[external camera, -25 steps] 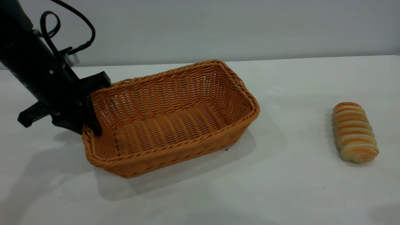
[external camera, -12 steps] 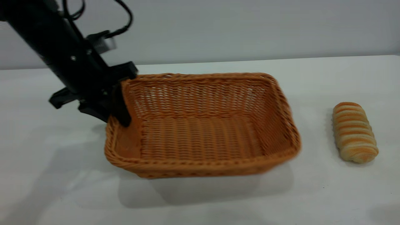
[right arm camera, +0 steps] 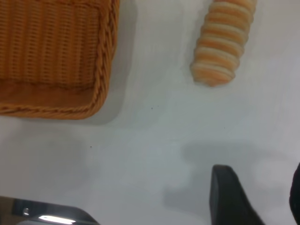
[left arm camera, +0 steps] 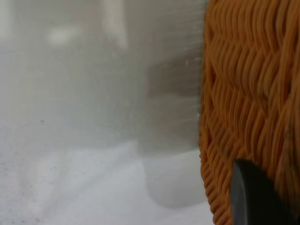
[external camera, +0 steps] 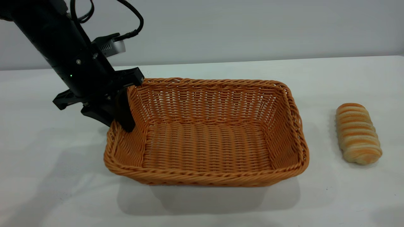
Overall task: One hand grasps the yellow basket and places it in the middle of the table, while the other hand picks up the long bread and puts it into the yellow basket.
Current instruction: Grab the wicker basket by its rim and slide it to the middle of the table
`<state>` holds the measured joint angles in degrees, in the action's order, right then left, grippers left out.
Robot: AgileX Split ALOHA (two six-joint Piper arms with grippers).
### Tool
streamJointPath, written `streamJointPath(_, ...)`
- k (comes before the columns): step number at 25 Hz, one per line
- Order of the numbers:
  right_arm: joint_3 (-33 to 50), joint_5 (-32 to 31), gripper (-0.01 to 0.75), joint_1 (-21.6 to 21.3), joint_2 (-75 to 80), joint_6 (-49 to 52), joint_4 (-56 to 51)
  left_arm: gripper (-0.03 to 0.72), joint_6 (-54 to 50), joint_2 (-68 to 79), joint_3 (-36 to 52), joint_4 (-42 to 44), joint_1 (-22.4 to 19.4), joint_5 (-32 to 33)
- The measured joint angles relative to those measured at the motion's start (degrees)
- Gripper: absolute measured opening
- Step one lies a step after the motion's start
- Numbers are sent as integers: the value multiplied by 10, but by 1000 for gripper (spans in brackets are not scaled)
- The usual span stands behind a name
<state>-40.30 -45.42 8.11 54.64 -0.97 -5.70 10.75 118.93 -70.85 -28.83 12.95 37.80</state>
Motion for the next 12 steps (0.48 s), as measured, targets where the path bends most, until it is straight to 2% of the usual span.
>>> streamJointPath(2,0,0,361,0,0,-1,0,142,0,0,0,0,0,1)
streamJointPath(4,0,3,361,0,0,-7,0,206,0,0,0,0,0,4)
streamJointPath(10,0,50,362,0,1,-27,1,504,0,-1,-1,0,0,10)
streamJointPath(12,0,72,376,0,6,-39,1,562,0,-1,-6,0,0,14)
